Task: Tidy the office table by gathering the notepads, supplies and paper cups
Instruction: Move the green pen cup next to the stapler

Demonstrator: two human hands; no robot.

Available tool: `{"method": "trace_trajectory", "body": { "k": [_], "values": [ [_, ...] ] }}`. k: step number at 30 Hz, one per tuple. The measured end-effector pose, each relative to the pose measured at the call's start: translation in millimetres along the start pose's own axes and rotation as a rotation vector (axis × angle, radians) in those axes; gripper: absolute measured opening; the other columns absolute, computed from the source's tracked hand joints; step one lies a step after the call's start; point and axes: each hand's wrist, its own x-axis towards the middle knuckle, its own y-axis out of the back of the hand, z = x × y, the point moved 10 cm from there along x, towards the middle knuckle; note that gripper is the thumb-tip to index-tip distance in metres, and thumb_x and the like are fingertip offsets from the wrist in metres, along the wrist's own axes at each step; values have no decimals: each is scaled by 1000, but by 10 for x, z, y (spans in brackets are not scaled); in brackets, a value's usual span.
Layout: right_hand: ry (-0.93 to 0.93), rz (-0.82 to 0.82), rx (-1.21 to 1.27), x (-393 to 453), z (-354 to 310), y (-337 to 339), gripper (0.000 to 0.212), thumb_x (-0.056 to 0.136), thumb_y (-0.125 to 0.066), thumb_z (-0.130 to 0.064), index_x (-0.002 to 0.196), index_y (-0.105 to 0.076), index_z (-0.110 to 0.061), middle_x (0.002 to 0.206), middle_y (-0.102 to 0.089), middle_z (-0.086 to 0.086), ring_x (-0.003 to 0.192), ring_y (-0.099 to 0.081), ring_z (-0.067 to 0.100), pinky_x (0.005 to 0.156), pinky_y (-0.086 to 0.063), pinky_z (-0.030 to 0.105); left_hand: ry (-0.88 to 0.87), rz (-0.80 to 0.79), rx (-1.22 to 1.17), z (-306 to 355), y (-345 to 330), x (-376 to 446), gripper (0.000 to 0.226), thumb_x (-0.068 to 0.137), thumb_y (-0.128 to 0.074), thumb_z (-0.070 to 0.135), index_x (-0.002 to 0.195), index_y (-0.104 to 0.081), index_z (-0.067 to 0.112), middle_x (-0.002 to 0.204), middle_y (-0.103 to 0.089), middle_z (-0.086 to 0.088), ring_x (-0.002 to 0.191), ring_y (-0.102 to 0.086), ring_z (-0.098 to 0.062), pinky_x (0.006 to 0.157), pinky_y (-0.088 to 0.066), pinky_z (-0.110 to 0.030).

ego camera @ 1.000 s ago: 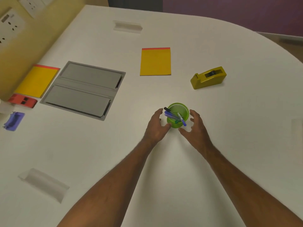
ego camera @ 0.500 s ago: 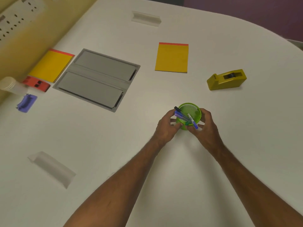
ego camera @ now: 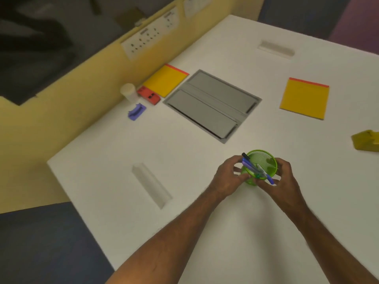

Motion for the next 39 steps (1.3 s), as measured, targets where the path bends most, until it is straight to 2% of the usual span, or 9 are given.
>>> {"method": "trace_trajectory", "body": {
  "k": [3, 11, 14, 17, 23, 28, 32, 36, 39],
  "values": [
    [29, -43, -7, 101, -307, -509, 78, 66, -93, -35, 126, -43, -43, 115, -54, -41, 107, -53, -19, 77, -48, 17, 10, 51, -11, -111, 573, -32, 46, 80, -77, 7, 122, -63, 20, 123, -66, -1, 97, -71, -22, 82, -61, -35],
    [129, -149, 15, 504, -1004, -1791, 92, 60, -88, -60, 137, -41, -42, 126, -56, -28, 117, -57, -2, 78, -51, 7, 4, 169, -41, -338, 1966, 92, 43, 83, -76, 7, 122, -64, 19, 120, -68, 2, 95, -71, -19, 74, -56, -16],
    [143, -184, 28, 717, -1192, -2210, 92, 58, -85, -71, 135, -42, -47, 125, -56, -30, 117, -56, -5, 78, -50, 6, 7, 217, -60, -463, 2394, 200, 44, 84, -76, 7, 121, -62, 27, 118, -68, 6, 96, -70, -17, 75, -54, -13],
    [151, -224, 25, 934, -1313, -2567, 86, 59, -86, -69, 129, -40, -57, 124, -57, -32, 117, -56, -7, 79, -49, 4, 14, 257, -48, -588, 2732, 338, 45, 86, -76, 8, 123, -61, 28, 120, -69, 7, 95, -69, -13, 74, -53, -10],
    [169, -282, 9, 1444, -1460, -3148, 81, 62, -85, -68, 128, -41, -55, 123, -57, -33, 116, -56, -7, 77, -50, 5, 40, 330, -22, -850, 3266, 700, 49, 87, -75, 9, 134, -60, 15, 125, -68, 1, 103, -68, -15, 78, -52, -7],
    [182, -299, 27, 1822, -1571, -3429, 74, 66, -87, -61, 125, -42, -58, 121, -58, -32, 114, -58, -6, 77, -51, 7, 71, 362, -21, -911, 3534, 1031, 48, 89, -72, 6, 135, -59, 10, 127, -67, -1, 104, -67, -15, 92, -55, -25],
    [204, -311, 22, 2168, -1611, -3617, 79, 67, -87, -56, 130, -43, -42, 120, -57, -32, 114, -58, -4, 77, -53, 10, 91, 393, -11, -944, 3727, 1297, 46, 89, -72, 5, 133, -60, 9, 127, -68, -2, 107, -67, -18, 94, -54, -23],
    [233, -321, 7, 2469, -1580, -3829, 85, 68, -91, -46, 137, -43, -31, 127, -59, -15, 116, -58, 1, 79, -53, 12, 87, 427, -15, -993, 3922, 1502, 42, 90, -69, 7, 130, -62, 15, 123, -70, 1, 105, -68, -16, 94, -55, -25],
    [250, -333, 6, 2625, -1587, -3980, 88, 69, -90, -46, 140, -41, -28, 126, -57, -20, 116, -55, -6, 78, -51, 8, 92, 449, 8, -1071, 4042, 1618, 42, 92, -69, 12, 132, -62, 17, 124, -69, 3, 107, -68, -16, 92, -55, -25]
  ]
}}
